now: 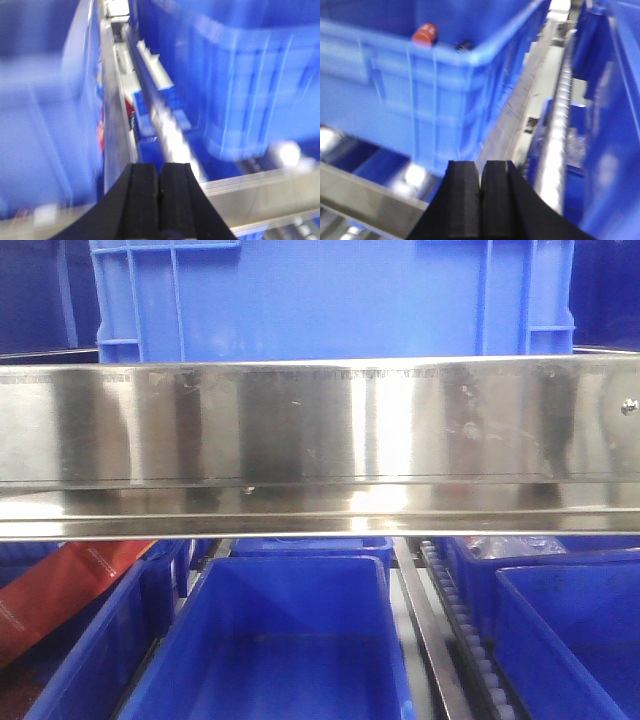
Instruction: Place cylindrical capacitor in blue bin on shelf
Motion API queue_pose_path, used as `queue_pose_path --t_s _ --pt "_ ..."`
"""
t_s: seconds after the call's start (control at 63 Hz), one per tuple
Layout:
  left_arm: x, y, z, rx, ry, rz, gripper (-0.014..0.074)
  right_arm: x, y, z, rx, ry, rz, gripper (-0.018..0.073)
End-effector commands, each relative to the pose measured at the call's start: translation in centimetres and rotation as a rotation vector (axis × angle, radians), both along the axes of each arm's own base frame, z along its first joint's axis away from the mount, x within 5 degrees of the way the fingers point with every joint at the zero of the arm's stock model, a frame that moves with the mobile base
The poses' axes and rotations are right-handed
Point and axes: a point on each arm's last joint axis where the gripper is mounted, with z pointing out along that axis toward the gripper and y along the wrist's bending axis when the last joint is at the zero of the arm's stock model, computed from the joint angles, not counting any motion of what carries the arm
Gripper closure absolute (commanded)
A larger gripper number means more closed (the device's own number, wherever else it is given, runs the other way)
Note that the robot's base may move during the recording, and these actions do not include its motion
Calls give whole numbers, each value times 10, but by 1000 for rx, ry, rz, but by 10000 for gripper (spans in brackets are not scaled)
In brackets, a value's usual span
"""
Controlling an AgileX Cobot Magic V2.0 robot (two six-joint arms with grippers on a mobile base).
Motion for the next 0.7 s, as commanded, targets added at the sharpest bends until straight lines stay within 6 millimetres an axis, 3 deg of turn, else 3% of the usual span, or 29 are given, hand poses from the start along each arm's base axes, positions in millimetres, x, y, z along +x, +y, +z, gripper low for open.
queue_pose_path --t_s 0.0,0.127,0.349,0.682 --pt "-9 1 -11 -27 -78 -7 707 -15 -6 -19 5 -82 -32 721" --pt "-16 2 -34 -35 -118 -15 707 -31 -11 -44 47 -164 -61 721" --pt "-17 1 -64 -38 -149 -29 707 -39 -16 -78 77 -234 -91 721" --pt "-17 1 -64 -37 -157 -30 707 -39 -16 -78 80 -244 -94 721"
